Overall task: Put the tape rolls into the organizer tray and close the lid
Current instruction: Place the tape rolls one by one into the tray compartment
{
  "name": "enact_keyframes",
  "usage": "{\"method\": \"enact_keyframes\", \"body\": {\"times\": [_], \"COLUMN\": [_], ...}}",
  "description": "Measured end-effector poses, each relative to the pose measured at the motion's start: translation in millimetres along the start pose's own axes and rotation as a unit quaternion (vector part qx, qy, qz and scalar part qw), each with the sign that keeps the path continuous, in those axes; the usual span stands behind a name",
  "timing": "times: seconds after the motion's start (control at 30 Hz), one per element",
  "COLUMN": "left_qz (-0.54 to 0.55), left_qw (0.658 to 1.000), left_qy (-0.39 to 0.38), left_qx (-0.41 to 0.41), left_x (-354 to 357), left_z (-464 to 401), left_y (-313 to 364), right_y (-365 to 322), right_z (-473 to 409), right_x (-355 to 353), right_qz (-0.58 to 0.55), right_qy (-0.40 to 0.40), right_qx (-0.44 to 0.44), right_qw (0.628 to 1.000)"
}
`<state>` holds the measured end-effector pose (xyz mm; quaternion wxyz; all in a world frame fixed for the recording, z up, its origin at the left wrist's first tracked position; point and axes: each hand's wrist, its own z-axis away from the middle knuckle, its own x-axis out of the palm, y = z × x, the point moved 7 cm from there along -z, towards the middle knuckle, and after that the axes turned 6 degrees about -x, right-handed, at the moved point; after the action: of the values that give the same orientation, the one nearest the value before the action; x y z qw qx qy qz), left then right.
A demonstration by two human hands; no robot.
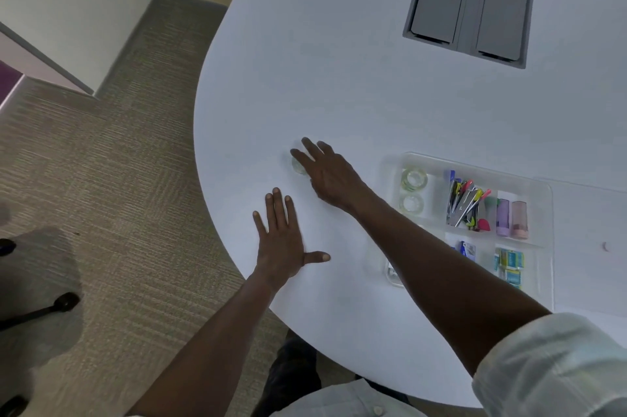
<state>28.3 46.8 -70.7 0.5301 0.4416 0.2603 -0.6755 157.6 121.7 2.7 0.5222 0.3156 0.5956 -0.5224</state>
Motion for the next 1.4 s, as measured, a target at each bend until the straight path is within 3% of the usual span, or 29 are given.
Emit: {"method": "enact_keyframes", "body": {"times": [0.17,0.4,0.8,1.07,1.2,1.3,1.4], "left_qz": [0.002,0.008,0.008,0.016,0.023,0.024,0.022], "left_qw": [1.000,1.000,1.000,0.999,0.999,0.999,0.999], "left_qy": [0.006,-0.004,-0.023,-0.041,-0.041,-0.041,-0.039], "left_qx": [0.003,0.002,-0.004,-0.005,-0.005,-0.007,-0.007], "left_x": [0,1,0,-3,-3,-3,-3], "left_z": [0,-1,-1,2,3,3,3], "left_y": [0,0,2,4,3,3,3], "right_y": [-7,-8,14,63,84,101,111], "right_z": [1,9,50,126,154,168,172], "right_x": [11,13,-38,-75,-75,-61,-46], "right_qz": [0.036,0.027,-0.042,-0.092,-0.080,-0.085,-0.079], "right_qy": [-0.062,-0.012,0.152,0.286,0.260,0.195,0.122], "right_qx": [-0.019,0.044,0.120,0.267,0.306,0.343,0.327], "right_qw": [0.997,0.999,0.980,0.916,0.912,0.915,0.934]}}
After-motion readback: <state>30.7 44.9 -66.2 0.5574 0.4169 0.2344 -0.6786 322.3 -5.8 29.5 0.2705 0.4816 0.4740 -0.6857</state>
